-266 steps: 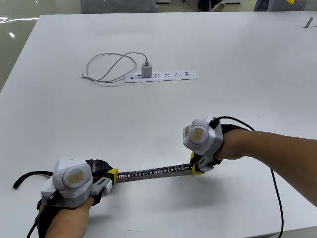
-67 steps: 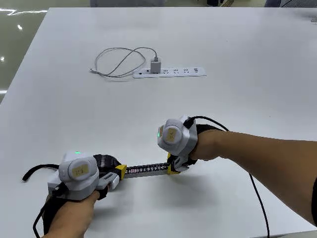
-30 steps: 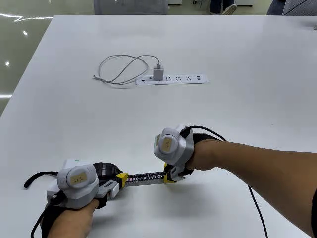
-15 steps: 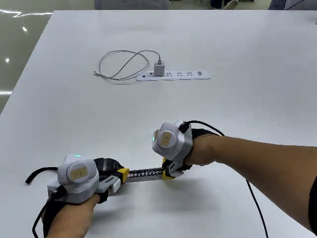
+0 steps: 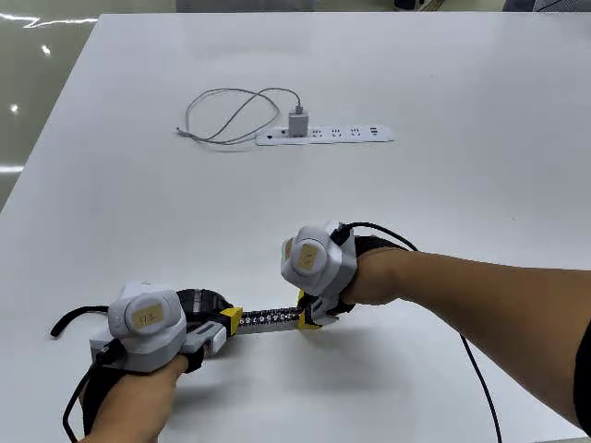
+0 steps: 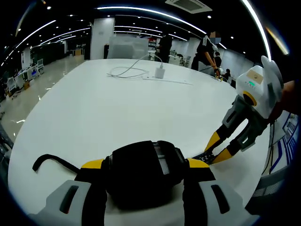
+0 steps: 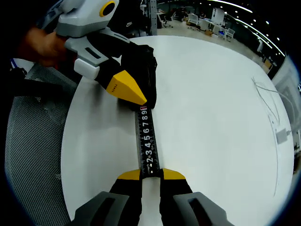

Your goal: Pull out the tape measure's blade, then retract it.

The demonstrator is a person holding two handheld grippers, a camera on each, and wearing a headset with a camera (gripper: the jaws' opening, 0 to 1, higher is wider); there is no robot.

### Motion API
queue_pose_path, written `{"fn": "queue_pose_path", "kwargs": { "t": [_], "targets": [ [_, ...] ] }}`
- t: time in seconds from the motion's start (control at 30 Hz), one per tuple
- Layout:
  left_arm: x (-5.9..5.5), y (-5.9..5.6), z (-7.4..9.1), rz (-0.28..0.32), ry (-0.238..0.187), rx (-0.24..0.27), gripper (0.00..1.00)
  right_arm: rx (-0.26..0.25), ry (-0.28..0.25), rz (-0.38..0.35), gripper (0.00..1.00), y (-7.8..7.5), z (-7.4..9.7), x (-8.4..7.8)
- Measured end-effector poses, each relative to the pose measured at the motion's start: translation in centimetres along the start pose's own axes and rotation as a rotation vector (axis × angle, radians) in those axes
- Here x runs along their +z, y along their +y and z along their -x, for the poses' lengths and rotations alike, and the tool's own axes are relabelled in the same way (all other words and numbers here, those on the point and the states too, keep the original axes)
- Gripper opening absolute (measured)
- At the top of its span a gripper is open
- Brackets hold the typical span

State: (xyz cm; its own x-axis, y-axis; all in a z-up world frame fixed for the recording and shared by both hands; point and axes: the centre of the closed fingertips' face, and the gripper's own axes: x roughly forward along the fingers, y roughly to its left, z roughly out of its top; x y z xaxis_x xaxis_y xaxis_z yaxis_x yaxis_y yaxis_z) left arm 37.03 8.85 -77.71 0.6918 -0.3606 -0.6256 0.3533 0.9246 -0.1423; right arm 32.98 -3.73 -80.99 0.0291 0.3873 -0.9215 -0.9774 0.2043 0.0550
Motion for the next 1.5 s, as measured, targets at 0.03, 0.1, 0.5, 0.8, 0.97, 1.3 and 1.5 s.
{"fn": "queue_pose_path", "kwargs": {
  "t": [0.03, 0.1, 0.5, 0.8, 0.97, 1.3, 1.5],
  "targets": [
    [0.0, 0.0, 0.0, 0.001, 0.0, 0.0, 0.62, 0.003, -0.007, -0.006, 0.09, 0.0, 0.0, 0.1],
    [0.0, 0.0, 0.0, 0.002, 0.001, -0.001, 0.62, 0.018, -0.025, -0.018, 0.09, 0.2, -0.1, 0.5],
    [0.0, 0.0, 0.0, 0.004, 0.002, 0.0, 0.62, 0.019, -0.032, -0.008, 0.09, 0.3, -0.4, 1.0],
    [0.0, 0.0, 0.0, 0.006, 0.004, -0.002, 0.62, 0.017, -0.043, -0.007, 0.1, 0.3, -0.6, 1.6],
    [0.0, 0.0, 0.0, 0.007, 0.006, -0.002, 0.62, 0.014, -0.054, -0.026, 0.1, 0.4, -0.6, 1.7],
    [0.0, 0.0, 0.1, 0.01, 0.005, -0.005, 0.62, 0.013, -0.058, -0.038, 0.1, 0.4, -0.7, 2.0],
    [0.0, 0.0, 0.0, 0.011, 0.008, -0.002, 0.62, 0.02, -0.077, -0.058, 0.1, 0.4, -0.7, 2.2]
  ]
}}
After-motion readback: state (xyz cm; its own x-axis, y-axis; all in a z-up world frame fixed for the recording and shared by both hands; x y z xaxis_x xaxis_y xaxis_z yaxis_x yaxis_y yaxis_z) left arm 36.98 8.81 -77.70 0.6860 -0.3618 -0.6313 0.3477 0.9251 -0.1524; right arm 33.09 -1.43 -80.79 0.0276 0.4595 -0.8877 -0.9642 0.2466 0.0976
